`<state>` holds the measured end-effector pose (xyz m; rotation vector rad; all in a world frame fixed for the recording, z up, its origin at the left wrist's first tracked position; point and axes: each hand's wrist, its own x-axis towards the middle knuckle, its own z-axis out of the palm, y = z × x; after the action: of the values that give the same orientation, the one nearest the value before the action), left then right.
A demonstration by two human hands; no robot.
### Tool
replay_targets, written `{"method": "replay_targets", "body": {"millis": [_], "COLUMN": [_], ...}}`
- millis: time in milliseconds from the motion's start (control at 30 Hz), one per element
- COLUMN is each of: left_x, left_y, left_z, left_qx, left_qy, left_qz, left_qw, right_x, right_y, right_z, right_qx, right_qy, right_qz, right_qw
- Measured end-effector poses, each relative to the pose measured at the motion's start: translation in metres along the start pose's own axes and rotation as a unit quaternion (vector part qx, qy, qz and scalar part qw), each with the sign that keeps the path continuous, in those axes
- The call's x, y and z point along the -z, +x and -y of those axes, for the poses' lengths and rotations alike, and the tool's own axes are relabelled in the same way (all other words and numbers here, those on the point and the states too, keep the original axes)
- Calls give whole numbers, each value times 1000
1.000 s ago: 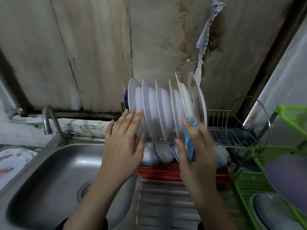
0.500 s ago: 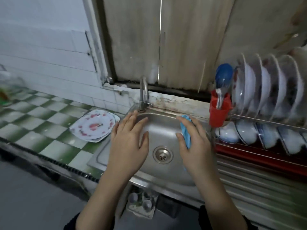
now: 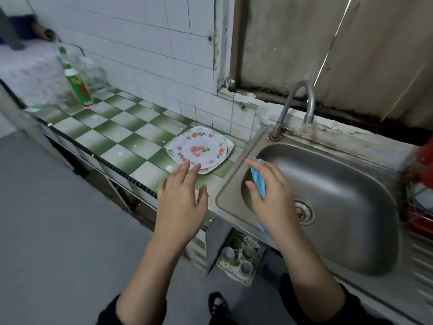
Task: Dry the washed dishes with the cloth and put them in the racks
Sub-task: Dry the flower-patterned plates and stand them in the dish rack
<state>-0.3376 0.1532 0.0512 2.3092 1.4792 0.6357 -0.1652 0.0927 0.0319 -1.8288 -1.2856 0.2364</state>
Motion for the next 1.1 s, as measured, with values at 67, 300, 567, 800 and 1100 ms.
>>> {"method": "replay_targets", "body": {"millis": [67,300,567,800,1100], "left_x": [-4,-31,-85,-141,-202], "left_y": [15,99,200,261,303], "left_z": [14,55,105,131,151], "left_qx": [15,31,39,51,-42], "left_qy": [5,28,66,75,172], "left_qz": [8,57,132,229,343], "left_qw": [1000,998,988,969,922], "right_x": [-17,-72,-123,-171,-220], "right_y": [14,85,164,215,261], "right_z": [-1,-15,-39,-56,-82], "right_qx": [-7,-30,-55,-104,-181], "right_qy": [4,2,-36,-77,-132], "right_qz": [13,47,113,205,292], "right_qw": [1000,998,991,970,930]}}
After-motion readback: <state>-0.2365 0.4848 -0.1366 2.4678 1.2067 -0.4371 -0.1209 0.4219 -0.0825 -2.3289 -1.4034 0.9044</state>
